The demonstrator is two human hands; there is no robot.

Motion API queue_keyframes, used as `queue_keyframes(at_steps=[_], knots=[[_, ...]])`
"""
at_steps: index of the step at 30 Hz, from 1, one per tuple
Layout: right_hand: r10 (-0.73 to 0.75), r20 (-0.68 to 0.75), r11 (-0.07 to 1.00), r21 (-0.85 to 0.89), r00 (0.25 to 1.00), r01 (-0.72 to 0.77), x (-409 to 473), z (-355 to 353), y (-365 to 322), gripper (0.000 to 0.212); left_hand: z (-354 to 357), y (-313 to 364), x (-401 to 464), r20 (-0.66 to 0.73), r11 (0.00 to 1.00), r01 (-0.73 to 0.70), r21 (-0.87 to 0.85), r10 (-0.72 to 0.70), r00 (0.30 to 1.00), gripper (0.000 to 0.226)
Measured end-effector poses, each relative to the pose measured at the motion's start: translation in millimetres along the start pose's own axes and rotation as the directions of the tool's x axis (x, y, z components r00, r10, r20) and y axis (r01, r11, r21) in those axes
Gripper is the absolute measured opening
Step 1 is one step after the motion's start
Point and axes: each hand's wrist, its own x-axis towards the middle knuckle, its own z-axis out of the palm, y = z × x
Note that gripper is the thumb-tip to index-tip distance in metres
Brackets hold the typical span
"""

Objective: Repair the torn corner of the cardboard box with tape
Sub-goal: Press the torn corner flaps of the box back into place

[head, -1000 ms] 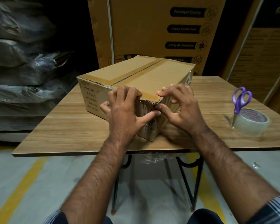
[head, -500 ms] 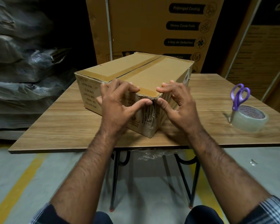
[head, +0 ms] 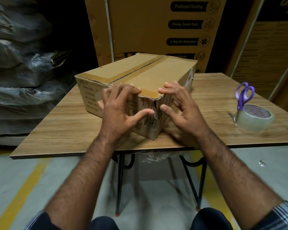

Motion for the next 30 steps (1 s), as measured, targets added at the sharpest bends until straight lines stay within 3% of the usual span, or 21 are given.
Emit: queue_keyframes(at_steps=[5, 14, 19, 23, 30], knots=[[0.003, 0.042, 1.000, -0.024, 0.999, -0.002, -11.8, 6.6, -1.6, 0.064, 11.1, -0.8, -18.0, 0.022, 1.000, -0.028, 0.000, 0.028, 0.999, 0.091], [-0.013, -0.009, 0.998, -0.059, 1.000, 0.012, -7.2, 12.5, -3.9, 0.066, 19.9, 9.0, -18.4, -0.029, 0.999, 0.035, 0.039, -0.034, 0.999, 0.090], [0.028, 0.070, 0.999, -0.025, 0.997, -0.026, -5.6, -1.2, -4.6, 0.064, 12.1, 5.1, -14.6, 0.031, 0.999, 0.016, -0.034, -0.015, 0.999, 0.083], [0.004, 0.141, 0.998, -0.065, 0.990, 0.005, -9.1, -4.8, -4.8, 0.079, 1.8, -6.6, -13.1, 0.088, 0.998, -0.046, -0.052, 0.051, 0.995, 0.080], [-0.019, 0.099, 0.993, -0.112, 0.995, 0.030, -9.9, 1.9, -3.2, 0.083, 10.1, -3.8, -16.3, 0.060, 0.999, -0.037, -0.001, 0.037, 0.998, 0.085]])
